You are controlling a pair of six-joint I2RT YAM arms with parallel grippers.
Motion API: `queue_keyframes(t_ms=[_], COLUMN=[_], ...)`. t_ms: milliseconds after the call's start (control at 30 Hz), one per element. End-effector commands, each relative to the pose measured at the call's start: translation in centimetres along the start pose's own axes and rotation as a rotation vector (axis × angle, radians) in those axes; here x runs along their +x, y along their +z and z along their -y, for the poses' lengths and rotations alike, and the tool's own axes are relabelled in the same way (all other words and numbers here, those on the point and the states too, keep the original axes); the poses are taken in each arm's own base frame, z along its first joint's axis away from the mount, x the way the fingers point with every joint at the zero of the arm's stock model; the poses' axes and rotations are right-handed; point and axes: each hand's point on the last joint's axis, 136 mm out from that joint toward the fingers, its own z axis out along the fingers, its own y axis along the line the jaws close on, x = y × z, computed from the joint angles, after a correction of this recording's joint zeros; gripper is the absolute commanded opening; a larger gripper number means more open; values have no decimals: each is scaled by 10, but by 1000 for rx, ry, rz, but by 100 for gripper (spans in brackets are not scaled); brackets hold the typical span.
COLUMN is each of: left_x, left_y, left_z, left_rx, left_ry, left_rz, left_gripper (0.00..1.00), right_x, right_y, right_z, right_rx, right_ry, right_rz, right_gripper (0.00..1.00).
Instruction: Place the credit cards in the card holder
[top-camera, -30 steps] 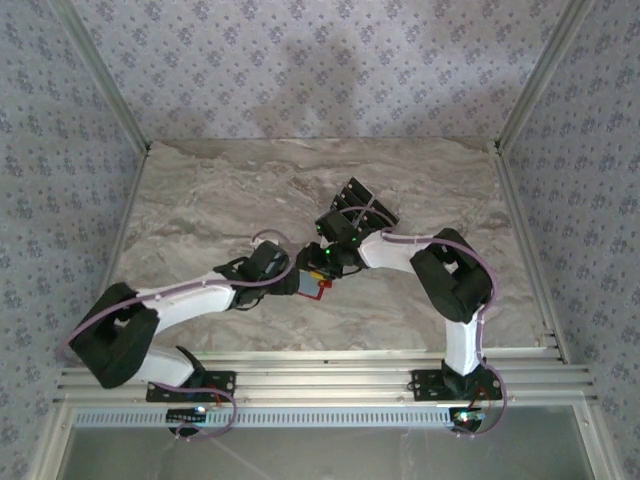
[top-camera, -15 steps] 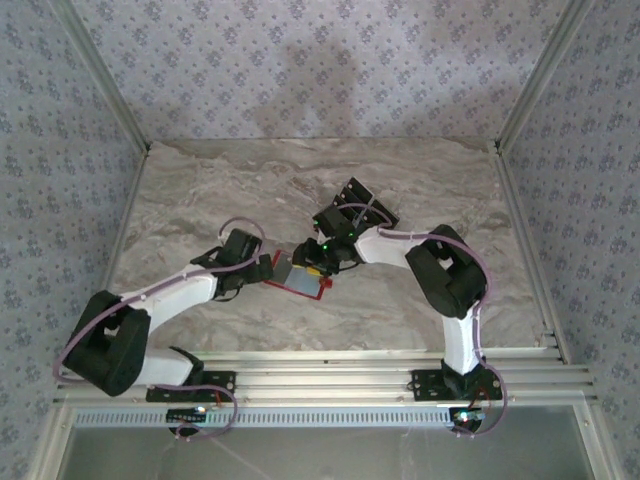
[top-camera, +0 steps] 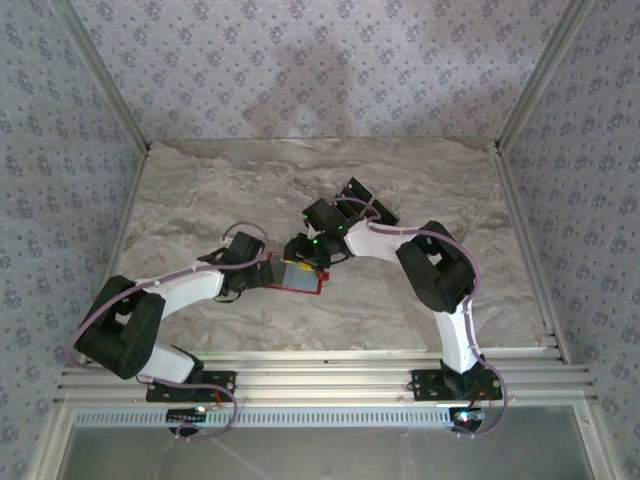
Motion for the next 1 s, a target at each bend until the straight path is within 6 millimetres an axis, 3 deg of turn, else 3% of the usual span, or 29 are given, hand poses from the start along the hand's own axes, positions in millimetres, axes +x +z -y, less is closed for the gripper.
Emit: queue_keyframes(t_ms=[0, 333, 667, 967], left_x=[18, 21, 1, 1], left_y=[11, 10, -32, -49], left_z=[-2, 2, -12, -19], left_rx=[9, 47, 50, 73], left_ry=[-17, -32, -108, -145], left_rz=[-59, -54, 62, 103], left_gripper=[98, 97, 98, 98], right_x=[5, 2, 0, 6], right_y=[7, 14, 21, 39], right_z=[-5, -24, -39, -51], right_rx=[9, -3, -11, -20], right_ry=[-16, -35, -48, -52], right_rz=[-33, -38, -39, -71], right_gripper=[49, 49, 49, 49])
